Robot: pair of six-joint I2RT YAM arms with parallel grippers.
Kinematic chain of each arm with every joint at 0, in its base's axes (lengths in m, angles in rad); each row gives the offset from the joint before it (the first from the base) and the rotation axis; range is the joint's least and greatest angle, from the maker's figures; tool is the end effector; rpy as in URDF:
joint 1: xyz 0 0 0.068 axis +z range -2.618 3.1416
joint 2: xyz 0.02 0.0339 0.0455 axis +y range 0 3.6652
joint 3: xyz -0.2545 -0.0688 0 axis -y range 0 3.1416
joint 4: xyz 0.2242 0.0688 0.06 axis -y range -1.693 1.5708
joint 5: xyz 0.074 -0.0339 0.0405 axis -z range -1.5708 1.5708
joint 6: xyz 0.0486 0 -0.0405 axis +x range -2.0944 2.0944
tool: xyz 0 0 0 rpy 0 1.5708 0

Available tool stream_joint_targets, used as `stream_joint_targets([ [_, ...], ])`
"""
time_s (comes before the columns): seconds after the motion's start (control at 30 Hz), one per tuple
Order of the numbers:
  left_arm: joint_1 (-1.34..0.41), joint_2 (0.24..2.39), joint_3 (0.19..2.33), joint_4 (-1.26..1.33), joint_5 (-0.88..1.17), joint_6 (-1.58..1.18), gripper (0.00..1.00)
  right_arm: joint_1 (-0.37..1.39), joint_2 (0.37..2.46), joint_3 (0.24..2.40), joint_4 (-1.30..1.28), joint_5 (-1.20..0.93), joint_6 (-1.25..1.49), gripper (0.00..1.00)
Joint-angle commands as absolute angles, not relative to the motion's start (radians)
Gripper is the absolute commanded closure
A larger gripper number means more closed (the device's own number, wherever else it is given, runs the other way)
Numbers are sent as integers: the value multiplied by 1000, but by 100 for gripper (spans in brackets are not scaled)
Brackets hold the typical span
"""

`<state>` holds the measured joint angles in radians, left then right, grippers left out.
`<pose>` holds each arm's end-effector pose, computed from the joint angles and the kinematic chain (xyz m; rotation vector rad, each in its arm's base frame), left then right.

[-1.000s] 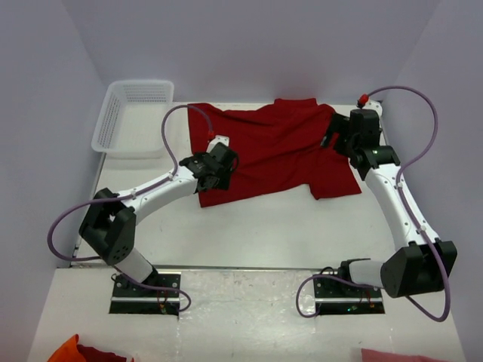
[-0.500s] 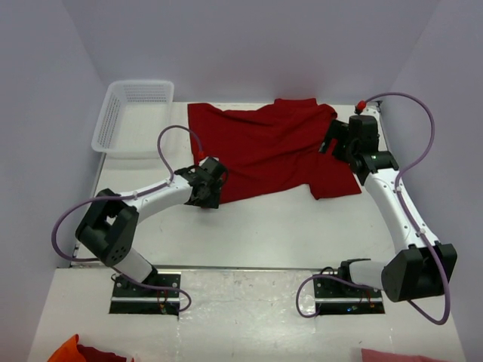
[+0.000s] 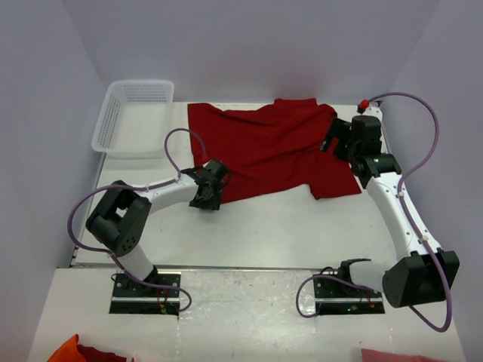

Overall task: Fold and stack the t-shirts
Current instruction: Flatten out the tshirt

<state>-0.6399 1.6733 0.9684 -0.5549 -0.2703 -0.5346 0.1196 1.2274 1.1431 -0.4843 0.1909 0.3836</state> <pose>0.2425 -0.1643 0.1521 0.0857 2.7335 0.0720 0.2645 0.0225 0.3285 0.3904 2.0931 0.0928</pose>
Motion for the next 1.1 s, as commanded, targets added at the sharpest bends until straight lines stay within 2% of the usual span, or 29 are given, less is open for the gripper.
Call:
stream_joint_targets([
  [0.0,-621,1677,980,-520,-268,-526,44,123,1198,1134,-442,190,376,1],
  [0.03,-615,1677,979,-520,-268,-525,48,123,1201,1132,-442,190,376,1],
  [0.17,-601,1666,974,-525,-279,-523,50,123,1219,1134,-449,193,377,1],
  [0.2,-592,1664,970,-523,-279,-522,54,123,1221,1132,-448,193,377,1],
  [0.47,-555,1637,923,-509,-273,-512,58,123,1210,1132,-445,190,380,1],
  [0.6,-552,1643,919,-494,-258,-508,70,123,1213,1127,-443,181,385,1],
  [0.67,-552,1643,922,-491,-247,-506,72,123,1218,1126,-443,176,387,1],
  [0.87,-552,1631,939,-511,-248,-509,70,124,1219,1120,-436,169,388,1],
  [1.07,-560,1542,950,-591,-288,-570,51,124,1223,1117,-433,161,387,1],
])
